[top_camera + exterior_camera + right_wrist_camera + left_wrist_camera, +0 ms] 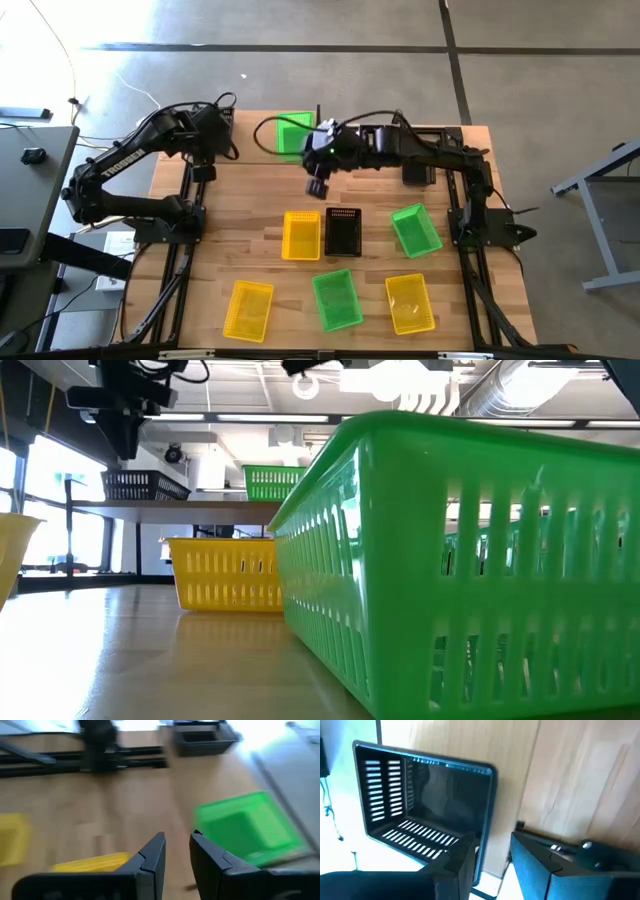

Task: Stack baskets on shelf by color
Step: Put the top yellow basket on the shelf

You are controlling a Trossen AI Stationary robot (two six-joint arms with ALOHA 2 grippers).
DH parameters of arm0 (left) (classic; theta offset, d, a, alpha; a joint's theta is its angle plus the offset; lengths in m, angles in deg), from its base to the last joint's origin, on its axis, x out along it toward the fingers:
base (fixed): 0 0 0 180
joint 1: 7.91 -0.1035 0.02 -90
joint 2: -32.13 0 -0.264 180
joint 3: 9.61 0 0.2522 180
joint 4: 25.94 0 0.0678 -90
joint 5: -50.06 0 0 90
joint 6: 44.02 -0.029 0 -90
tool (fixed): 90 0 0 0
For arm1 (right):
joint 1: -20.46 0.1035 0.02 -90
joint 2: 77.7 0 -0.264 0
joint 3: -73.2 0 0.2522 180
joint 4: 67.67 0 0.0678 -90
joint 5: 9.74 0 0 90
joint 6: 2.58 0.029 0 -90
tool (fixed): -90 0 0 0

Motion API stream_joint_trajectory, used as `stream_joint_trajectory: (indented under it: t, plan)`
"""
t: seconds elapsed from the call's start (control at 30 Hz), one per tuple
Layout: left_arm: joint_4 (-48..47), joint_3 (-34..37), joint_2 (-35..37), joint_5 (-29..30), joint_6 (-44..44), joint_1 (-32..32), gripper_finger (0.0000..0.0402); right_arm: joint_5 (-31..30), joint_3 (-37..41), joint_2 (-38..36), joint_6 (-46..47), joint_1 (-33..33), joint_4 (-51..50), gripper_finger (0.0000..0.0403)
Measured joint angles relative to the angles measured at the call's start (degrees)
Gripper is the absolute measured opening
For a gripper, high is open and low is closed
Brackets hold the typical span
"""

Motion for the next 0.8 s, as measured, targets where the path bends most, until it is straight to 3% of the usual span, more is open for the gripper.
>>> stream_joint_trajectory:
  t: [0.13, 0.37, 0.6, 0.8]
  plan:
    - [0.0, 0.0, 1.5, -2.8, 5.3, 3.0, 0.0115, 4.9, 1.0, 0.0, 2.3, 2.7, 0.0, 0.0076]
    - [0.0, 0.0, 3.7, -12.0, 18.4, 8.4, 0.0115, 5.3, 4.0, 0.1, 5.7, 7.4, 0.0, 0.0081]
    - [0.0, 0.0, 4.7, -21.6, 28.5, 13.9, 0.0115, 5.2, 7.6, 0.1, 10.0, 12.0, 0.2, 0.0118]
    - [0.0, 0.0, 6.4, -22.9, 35.4, 19.7, 0.0115, 5.3, 12.6, 0.1, 10.0, 15.1, 3.5, 0.0122]
